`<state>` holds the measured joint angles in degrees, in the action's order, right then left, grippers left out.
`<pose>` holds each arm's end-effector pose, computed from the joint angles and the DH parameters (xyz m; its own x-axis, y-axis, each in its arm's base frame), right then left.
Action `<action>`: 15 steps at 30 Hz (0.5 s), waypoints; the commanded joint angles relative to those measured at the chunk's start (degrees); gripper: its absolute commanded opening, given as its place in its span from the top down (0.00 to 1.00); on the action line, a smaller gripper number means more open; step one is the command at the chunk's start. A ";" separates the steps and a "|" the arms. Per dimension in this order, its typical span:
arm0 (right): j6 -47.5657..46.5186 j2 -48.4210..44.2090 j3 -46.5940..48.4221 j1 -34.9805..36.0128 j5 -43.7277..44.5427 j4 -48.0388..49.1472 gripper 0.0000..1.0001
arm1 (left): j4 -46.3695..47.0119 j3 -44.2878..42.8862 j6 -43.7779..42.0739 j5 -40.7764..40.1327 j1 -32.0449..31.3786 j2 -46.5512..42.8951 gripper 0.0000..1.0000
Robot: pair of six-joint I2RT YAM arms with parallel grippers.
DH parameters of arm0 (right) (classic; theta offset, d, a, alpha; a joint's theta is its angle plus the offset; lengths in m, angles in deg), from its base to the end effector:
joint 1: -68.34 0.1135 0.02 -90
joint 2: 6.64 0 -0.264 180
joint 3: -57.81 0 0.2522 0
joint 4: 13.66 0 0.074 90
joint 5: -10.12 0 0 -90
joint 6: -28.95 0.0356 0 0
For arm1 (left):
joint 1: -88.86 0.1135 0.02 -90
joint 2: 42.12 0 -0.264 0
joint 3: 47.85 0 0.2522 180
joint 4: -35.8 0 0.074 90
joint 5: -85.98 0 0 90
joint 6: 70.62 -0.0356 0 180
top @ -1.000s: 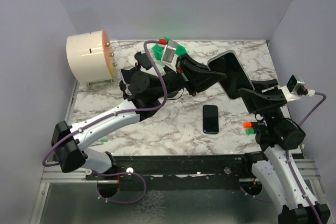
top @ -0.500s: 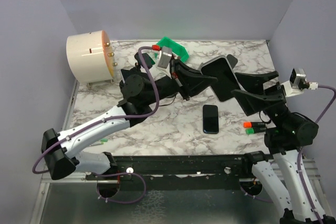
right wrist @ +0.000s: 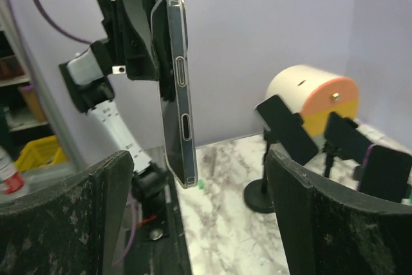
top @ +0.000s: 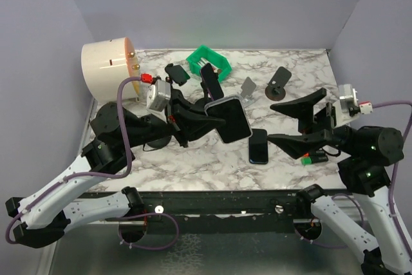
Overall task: Remove the phone from the phone stand
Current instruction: Place the phone at the center of the board.
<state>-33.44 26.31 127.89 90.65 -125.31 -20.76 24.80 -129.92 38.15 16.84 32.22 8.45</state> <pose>0.0692 0.0558 0.4589 0.0224 0.3607 -0.9324 -0.9563 0.2798 0.0853 0.0817 -0.1472 0.4868 -0.1278 -0.3527 -0.9270 0.9746 0.1286 -0.1833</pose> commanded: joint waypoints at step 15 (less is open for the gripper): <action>4.21 15.30 3.10 11.49 -14.13 2.09 0.17 | -9.18 -0.03 -3.05 12.37 -0.14 -1.37 1.00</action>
<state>-27.14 41.46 128.67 100.51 -138.12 -16.92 12.47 -130.34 35.19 27.51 32.22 7.14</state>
